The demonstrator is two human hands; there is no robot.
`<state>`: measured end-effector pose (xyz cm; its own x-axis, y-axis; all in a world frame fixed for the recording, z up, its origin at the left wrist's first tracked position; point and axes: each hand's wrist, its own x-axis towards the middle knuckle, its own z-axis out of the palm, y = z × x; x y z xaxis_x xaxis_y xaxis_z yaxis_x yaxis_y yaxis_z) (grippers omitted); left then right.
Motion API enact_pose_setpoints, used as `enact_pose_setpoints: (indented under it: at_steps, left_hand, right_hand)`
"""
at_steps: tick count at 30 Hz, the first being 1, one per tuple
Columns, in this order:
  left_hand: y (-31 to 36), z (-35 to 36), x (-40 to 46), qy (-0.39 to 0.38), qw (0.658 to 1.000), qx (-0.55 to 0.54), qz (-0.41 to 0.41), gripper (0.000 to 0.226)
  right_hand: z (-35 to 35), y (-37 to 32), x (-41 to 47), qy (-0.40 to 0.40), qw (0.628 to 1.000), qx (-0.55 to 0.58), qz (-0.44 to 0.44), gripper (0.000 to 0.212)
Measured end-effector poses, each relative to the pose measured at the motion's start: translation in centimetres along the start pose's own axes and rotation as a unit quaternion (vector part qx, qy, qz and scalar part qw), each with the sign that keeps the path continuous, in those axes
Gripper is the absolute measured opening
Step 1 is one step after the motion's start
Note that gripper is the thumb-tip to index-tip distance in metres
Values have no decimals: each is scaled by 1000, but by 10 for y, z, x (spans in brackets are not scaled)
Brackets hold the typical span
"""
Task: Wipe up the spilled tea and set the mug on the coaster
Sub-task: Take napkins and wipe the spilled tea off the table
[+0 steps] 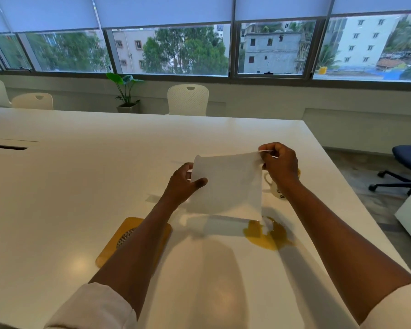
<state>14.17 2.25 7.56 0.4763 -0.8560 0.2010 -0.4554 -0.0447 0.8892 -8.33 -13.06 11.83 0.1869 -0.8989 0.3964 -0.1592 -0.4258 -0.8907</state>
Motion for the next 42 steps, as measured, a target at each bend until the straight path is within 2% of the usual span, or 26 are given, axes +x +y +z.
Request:
enact_pose_setpoints:
  at_steps: [6, 10, 13, 16, 17, 19, 21, 24, 28, 29, 31, 33, 37, 42]
  left_hand:
    - [20, 36, -8, -20, 985, -167, -21, 37]
    - [29, 54, -14, 3, 974, -222, -46, 28]
    - [35, 69, -19, 10, 971, -233, -57, 32]
    - [44, 79, -29, -5, 961, -269, -68, 27]
    - [47, 80, -32, -18, 957, -279, -77, 23]
    - [48, 83, -35, -42, 952, -290, -89, 16]
    - [43, 83, -35, -66, 949, -295, -93, 22]
    - [38, 79, -34, -114, 945, -283, -120, 32]
    - [28, 53, -24, -191, 925, -298, -137, 55]
    - [28, 46, -21, -189, 930, -286, -134, 54]
    - [31, 40, -16, -179, 950, -231, -112, 39]
    - [42, 45, -13, -221, 958, -161, -91, 35]
    - [70, 78, -18, -350, 933, -37, -81, 49]
    - [77, 99, -26, -432, 891, -41, -133, 48]
  right_hand:
    - [-39, 4, -1, 0, 999, 23, 45, 20]
    - [-58, 18, -11, -98, 987, 77, 97, 43]
    - [-69, 33, -23, -157, 981, 74, 86, 38]
    - [-77, 46, -31, -160, 982, 72, 65, 42]
    - [-80, 48, -33, -159, 980, 105, 65, 42]
    - [-86, 48, -35, -158, 961, 198, 110, 27]
    - [-89, 46, -36, -159, 944, 233, 172, 13]
    - [-94, 48, -38, -169, 955, 179, 162, 14]
    - [-101, 50, -39, -180, 949, 185, 181, 13]
    - [-102, 50, -37, -185, 944, 188, 196, 12]
    - [-103, 51, -36, -201, 938, 183, 217, 12]
    - [-103, 50, -35, -226, 937, 165, 207, 15]
    - [-98, 43, -35, -322, 915, 171, 175, 11]
    - [-96, 36, -35, -395, 896, 167, 114, 11]
